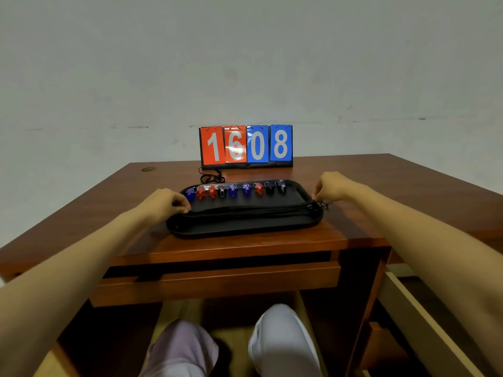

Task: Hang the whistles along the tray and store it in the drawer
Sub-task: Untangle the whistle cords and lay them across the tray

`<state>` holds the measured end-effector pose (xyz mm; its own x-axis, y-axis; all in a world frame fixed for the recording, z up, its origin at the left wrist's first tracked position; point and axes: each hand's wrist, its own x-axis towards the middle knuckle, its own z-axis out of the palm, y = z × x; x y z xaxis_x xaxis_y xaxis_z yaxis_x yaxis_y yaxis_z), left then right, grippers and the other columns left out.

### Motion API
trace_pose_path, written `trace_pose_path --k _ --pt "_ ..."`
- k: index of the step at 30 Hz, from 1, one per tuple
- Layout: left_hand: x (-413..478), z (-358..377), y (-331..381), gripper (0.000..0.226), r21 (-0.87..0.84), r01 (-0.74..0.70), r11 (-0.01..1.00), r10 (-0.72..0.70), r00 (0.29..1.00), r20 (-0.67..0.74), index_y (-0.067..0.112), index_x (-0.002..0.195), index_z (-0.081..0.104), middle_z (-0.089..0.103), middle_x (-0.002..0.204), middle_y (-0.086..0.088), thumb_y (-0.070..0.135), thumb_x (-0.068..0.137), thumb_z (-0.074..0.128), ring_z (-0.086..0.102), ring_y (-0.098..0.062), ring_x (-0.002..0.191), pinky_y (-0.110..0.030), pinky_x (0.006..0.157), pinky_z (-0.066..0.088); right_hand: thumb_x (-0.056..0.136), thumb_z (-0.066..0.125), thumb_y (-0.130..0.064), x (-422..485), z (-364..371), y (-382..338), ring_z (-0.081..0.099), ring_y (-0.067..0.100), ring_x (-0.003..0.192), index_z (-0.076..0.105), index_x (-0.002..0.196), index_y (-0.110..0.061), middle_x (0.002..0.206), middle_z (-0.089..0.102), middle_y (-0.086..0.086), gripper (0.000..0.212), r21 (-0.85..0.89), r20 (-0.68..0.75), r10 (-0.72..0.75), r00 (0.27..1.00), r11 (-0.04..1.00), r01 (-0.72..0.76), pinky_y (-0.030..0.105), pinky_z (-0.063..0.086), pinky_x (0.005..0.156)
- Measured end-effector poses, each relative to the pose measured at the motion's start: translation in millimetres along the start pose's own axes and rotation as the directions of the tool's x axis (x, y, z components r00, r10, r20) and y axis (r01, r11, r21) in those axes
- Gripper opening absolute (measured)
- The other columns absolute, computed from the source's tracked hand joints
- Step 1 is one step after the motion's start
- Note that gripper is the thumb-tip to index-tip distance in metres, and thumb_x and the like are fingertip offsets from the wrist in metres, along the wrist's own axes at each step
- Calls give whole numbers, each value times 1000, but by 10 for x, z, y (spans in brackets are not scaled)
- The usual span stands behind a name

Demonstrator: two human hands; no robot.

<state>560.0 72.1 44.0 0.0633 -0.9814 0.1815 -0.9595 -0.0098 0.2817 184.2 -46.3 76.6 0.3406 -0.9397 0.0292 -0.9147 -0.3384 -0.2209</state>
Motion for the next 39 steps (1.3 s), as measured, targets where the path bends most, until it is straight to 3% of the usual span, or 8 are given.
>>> trace_pose_path --k 4,9,12,15,19,25,32,39 --pt "16 -24 -12 16 253 -16 967 15 1000 6 30 99 68 62 103 6 34 93 54 49 -17 105 -36 92 35 89 63 -17 -13 14 -3 57 19 90 70 103 -5 103 67 9 19 -9 21 3 1000 1000 -3 30 46 83" --pt "30 -16 64 28 396 15 918 4 999 -47 37 106 64 57 113 6 52 93 44 40 -18 110 -39 94 24 83 60 -32 -24 -15 -9 60 24 96 70 89 -20 98 69 4 17 -35 21 19 1000 999 -18 50 42 99" --pt "30 5 191 33 485 -10 874 43 998 -55 35 110 61 57 115 6 55 91 43 42 -18 112 -41 98 24 87 60 -30 -84 -32 -74 57 22 98 64 79 -29 95 65 -2 9 -21 -3 -41 999 999 41 45 43 97" --pt "26 30 340 34 527 -78 847 109 994 -29 34 116 58 57 116 6 54 92 43 43 -16 115 -41 100 23 88 61 -22 -72 10 -103 59 19 100 67 85 -25 96 66 -4 7 -22 8 -112 994 993 112 42 47 96" --pt "15 50 417 32 500 -110 859 96 994 54 32 112 62 61 111 7 50 93 44 45 -14 111 -38 99 21 88 61 -16 -52 57 -117 61 17 97 67 84 -24 100 67 -3 11 -85 92 -122 988 988 130 41 50 95" --pt "116 37 475 34 412 -90 907 152 981 -121 26 111 63 59 111 3 48 94 44 47 -17 111 -39 101 24 90 59 -17 6 -8 -279 61 17 96 69 100 -9 100 67 2 16 87 -4 -256 967 963 256 34 49 93" --pt "540 40 577 27 265 -99 959 136 983 -122 24 106 65 62 108 2 43 93 50 52 -16 105 -37 96 28 91 59 -21 382 -5 -825 58 9 92 67 105 -14 101 64 -4 17 185 -16 -405 914 897 401 19 42 80" --pt "1247 -67 251 19 251 25 968 3 994 -110 19 104 66 66 109 -1 29 91 54 58 -21 101 -40 96 41 92 58 -19 1188 99 -1302 56 12 96 61 113 -14 112 61 2 23 124 52 -430 901 898 421 18 43 77"
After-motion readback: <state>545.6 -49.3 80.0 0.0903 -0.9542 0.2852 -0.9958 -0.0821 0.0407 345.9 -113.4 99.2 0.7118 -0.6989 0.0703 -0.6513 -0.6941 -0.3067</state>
